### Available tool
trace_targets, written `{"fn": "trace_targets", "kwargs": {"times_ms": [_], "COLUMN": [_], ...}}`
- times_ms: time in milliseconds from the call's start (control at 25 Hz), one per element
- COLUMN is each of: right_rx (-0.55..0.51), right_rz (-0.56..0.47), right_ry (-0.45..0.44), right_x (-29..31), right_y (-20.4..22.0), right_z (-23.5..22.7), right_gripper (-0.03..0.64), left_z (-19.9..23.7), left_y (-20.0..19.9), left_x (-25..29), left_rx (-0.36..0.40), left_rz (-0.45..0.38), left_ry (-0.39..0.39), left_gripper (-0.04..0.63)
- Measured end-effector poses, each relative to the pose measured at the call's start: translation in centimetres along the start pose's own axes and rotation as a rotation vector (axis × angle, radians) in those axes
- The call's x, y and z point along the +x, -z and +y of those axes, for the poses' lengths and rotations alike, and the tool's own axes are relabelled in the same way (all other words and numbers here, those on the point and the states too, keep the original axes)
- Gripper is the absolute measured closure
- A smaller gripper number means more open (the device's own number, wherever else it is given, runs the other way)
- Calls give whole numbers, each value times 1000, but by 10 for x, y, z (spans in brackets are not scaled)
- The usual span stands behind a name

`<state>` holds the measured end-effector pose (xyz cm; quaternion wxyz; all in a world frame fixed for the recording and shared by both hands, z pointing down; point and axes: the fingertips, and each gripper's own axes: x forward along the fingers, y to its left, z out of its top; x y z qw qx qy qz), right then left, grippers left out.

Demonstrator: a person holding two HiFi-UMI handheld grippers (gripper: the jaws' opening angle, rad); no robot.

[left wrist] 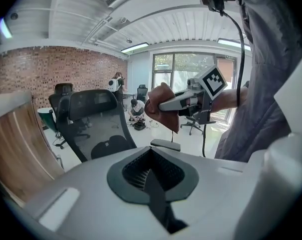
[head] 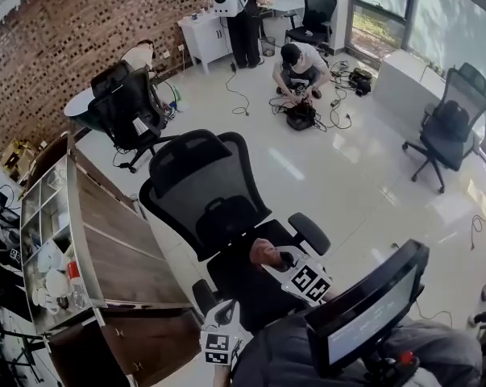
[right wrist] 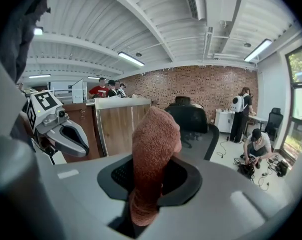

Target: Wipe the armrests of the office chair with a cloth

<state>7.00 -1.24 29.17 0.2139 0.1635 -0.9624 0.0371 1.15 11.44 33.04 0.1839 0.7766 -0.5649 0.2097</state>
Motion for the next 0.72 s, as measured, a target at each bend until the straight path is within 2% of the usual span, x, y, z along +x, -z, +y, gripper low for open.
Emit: {"fn": "trace_targets", "kwargs": {"times_ms": [440,720], "right_rx": [16,7], "right_rz": [1,4], "right_ry": [24,44], "right_x": [-43,-69], "right_y": [31,50], "right_z": [-62,-108], "right_gripper": [531,531], "left_z": [-44,-74], "left_y": [-35,-57], "left_x": [65,113], "left_rx": [89,100], "left_rz": [30,20], "left_ry": [38,70], "left_gripper": [580,580]}}
